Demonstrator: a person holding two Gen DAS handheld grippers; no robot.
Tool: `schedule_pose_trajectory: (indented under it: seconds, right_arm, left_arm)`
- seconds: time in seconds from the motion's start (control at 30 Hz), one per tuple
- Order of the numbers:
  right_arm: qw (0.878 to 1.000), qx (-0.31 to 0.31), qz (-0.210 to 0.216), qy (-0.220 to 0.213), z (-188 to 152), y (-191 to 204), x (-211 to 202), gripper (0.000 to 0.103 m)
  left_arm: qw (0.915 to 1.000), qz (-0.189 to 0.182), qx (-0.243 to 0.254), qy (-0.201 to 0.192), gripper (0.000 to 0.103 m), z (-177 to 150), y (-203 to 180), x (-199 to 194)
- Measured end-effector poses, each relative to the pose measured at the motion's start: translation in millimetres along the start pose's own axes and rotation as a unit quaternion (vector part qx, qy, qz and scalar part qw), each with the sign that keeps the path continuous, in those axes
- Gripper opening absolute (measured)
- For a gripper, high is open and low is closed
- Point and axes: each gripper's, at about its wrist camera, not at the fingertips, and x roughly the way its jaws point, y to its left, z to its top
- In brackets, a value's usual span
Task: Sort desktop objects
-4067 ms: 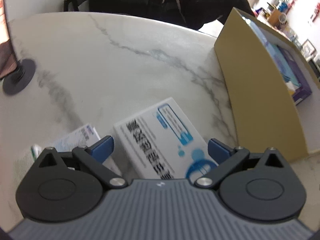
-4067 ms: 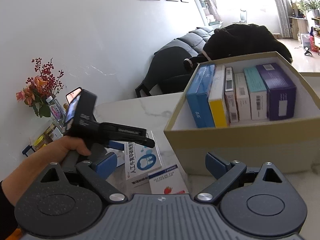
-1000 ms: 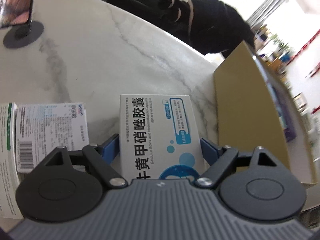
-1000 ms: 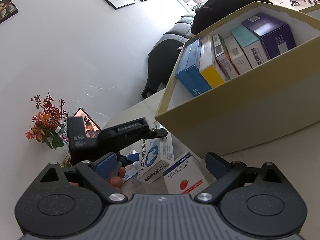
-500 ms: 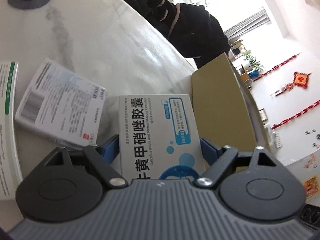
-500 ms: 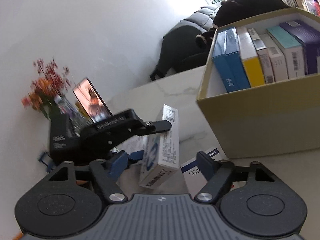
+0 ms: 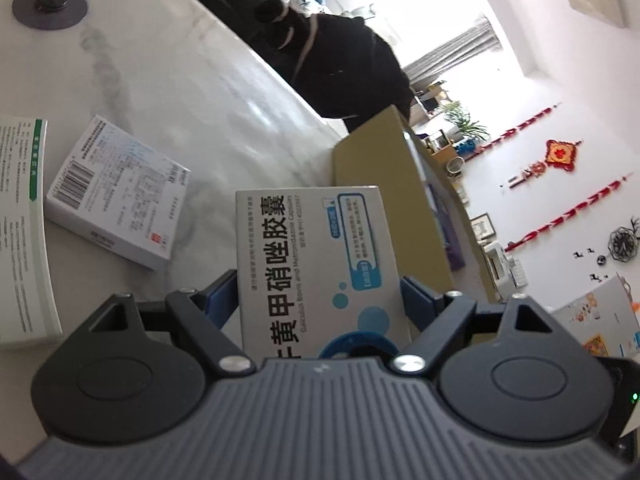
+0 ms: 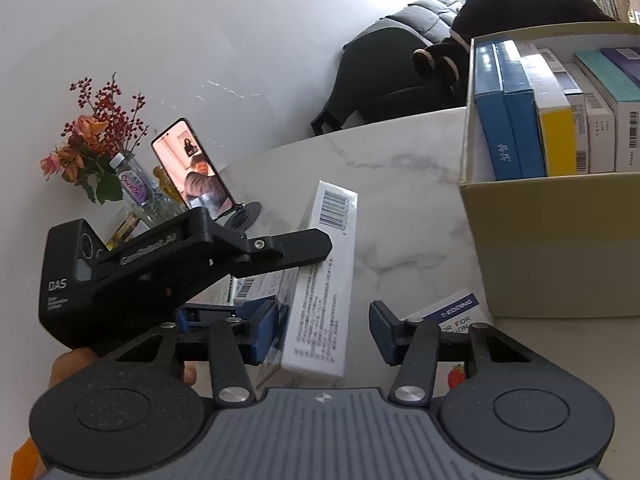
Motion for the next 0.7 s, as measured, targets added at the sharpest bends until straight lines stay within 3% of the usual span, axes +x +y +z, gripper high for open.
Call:
schedule_pose_trajectory:
  seconds: [0.2,0.3,0.7]
  right_arm:
    - [1.000,-0.003,0.011,0.005,8.4,-3.6,0.8,0.041]
    - [1.000,-0.001,0.015,0.002,-11.6,8.9,-15.2,0.039]
    - [0.999,0.032,0.033,-0.007,-7.6,9.5,-31.1,0.033]
  left_arm:
    - [0.9999,-0.012,0.005,-0.001,0.084,-1.6,-4.1,-1.5]
    - [0.9998,-0.018,0.001,0.000,0.085,-0.6,-2.9,-2.0]
    - [0.9991,-0.035,0.026,0.001,0.089,-0.3,-9.2,-17.3]
